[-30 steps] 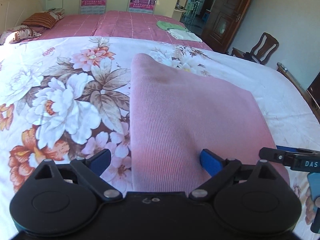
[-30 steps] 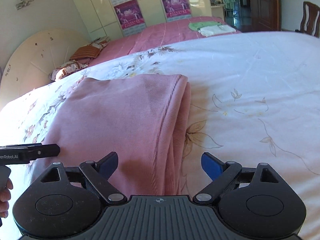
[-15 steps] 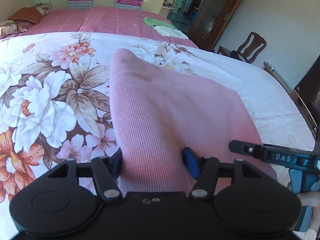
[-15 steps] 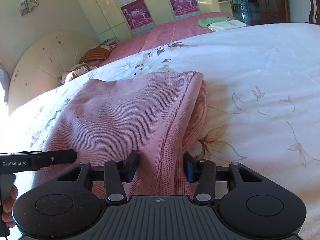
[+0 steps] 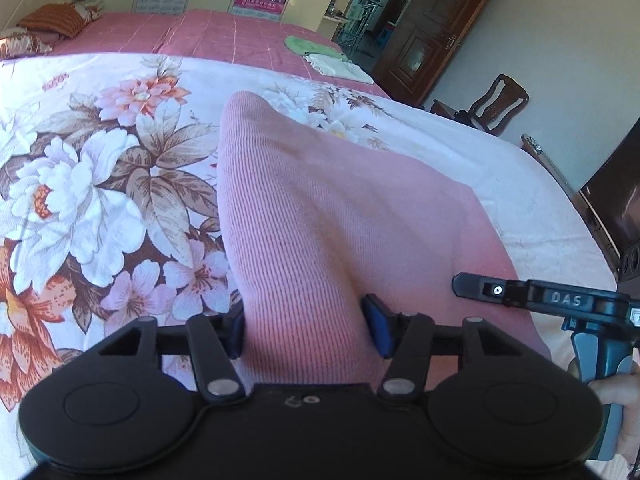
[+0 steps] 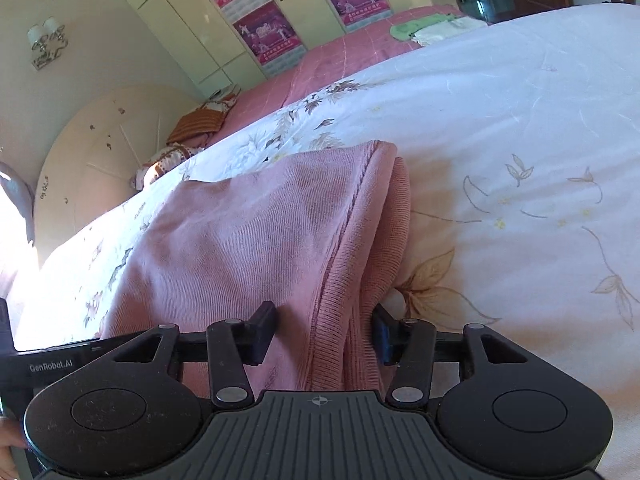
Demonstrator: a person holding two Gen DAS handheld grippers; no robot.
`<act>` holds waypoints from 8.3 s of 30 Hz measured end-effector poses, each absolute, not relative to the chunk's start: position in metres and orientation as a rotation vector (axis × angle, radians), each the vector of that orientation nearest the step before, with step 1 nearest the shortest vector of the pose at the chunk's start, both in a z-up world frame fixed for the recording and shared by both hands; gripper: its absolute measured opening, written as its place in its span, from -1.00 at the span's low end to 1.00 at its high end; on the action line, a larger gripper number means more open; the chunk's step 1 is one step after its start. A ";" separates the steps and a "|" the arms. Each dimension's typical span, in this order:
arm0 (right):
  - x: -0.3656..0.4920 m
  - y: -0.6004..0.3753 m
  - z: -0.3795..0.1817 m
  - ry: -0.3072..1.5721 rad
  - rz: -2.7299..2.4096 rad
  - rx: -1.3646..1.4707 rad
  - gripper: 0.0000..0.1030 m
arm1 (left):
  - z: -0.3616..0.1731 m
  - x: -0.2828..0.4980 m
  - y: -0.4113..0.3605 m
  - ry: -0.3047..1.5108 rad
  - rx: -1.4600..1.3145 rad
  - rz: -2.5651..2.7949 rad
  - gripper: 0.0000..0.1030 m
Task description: Fold small clothes
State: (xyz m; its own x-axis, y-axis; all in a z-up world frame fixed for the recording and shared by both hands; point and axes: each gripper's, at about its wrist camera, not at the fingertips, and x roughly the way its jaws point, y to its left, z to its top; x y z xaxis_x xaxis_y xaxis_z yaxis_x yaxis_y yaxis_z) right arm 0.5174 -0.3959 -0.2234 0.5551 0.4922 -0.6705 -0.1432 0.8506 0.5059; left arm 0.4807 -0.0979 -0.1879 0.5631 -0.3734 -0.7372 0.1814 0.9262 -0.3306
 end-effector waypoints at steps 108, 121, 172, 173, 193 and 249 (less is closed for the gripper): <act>0.400 0.038 -0.191 0.876 0.402 -0.086 -0.92 | -0.167 0.361 0.261 0.805 -0.108 -0.192 0.21; 0.390 0.051 -0.135 0.737 0.372 0.009 -0.75 | -0.142 0.365 0.261 0.764 -0.138 -0.208 0.30; 0.082 -0.041 0.011 0.540 0.401 -0.022 1.00 | 0.022 0.057 0.172 0.615 -0.055 0.293 0.99; 0.077 -0.043 0.013 0.526 0.398 -0.017 1.00 | 0.024 0.052 0.169 0.601 -0.046 0.302 0.99; 0.067 -0.069 0.030 0.458 0.370 0.025 1.00 | 0.031 0.043 0.148 0.605 -0.057 0.264 0.99; 0.080 -0.066 0.020 0.486 0.375 0.011 1.00 | 0.028 0.054 0.149 0.613 -0.056 0.246 0.99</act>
